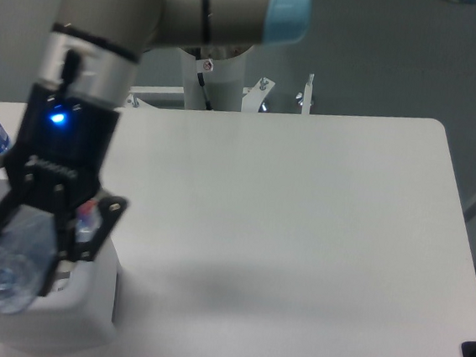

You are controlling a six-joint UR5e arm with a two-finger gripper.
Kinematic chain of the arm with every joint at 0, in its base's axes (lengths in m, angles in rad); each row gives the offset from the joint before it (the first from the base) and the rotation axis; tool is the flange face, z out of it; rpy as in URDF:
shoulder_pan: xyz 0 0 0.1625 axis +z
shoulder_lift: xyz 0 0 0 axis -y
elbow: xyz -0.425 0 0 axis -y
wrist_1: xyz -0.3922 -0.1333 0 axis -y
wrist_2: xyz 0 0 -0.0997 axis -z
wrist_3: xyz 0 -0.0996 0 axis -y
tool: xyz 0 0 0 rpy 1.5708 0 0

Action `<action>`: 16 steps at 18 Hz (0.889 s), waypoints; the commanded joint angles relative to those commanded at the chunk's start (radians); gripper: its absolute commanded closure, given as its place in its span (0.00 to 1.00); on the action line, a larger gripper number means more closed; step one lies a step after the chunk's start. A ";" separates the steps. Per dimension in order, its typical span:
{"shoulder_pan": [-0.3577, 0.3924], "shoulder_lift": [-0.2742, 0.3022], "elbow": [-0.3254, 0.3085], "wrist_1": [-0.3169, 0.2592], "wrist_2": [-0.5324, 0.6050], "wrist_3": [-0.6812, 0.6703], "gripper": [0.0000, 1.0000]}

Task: Place the trash in the trash can
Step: 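Lift the bottle and carry it over the trash bin, then open the gripper to release the bottle into the bin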

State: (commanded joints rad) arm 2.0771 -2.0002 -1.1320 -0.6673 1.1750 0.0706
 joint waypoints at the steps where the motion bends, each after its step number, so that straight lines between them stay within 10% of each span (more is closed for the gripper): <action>1: -0.002 0.000 -0.009 0.000 0.000 0.000 0.39; 5: -0.014 -0.008 -0.034 0.000 -0.002 0.000 0.37; 10: -0.026 -0.005 -0.090 0.000 -0.002 0.040 0.00; 16: 0.003 0.020 -0.097 0.000 0.002 0.029 0.00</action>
State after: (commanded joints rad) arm 2.0799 -1.9804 -1.2287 -0.6673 1.1765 0.0997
